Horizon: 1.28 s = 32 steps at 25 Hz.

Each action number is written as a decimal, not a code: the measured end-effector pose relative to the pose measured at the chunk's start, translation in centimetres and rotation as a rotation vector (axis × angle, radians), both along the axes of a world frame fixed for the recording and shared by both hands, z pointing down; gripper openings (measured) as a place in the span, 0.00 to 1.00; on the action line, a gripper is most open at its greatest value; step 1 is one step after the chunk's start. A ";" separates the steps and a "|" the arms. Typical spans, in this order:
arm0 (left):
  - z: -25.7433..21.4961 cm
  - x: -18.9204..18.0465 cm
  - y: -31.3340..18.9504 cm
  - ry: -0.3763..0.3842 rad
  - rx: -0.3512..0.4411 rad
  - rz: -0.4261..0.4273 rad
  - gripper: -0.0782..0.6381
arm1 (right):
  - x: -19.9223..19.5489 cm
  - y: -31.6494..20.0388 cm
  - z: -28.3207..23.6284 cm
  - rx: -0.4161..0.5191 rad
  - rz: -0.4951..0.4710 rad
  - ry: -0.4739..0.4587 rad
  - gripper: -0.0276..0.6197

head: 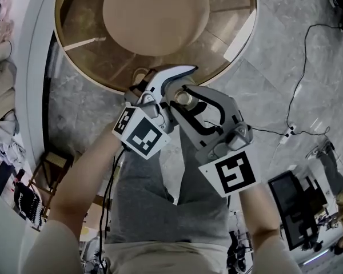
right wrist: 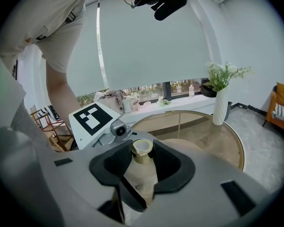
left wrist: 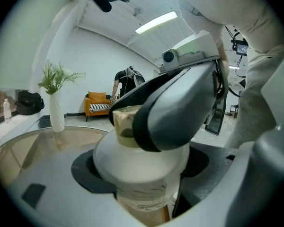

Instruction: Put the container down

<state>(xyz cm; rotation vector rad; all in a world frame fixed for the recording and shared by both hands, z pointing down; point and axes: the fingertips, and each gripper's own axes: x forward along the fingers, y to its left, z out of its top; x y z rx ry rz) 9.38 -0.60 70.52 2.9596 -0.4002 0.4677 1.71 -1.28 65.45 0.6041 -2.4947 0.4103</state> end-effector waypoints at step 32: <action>8.6 -0.2 0.5 -0.166 -0.013 0.025 0.60 | 0.3 1.0 8.2 0.166 0.036 -0.053 0.25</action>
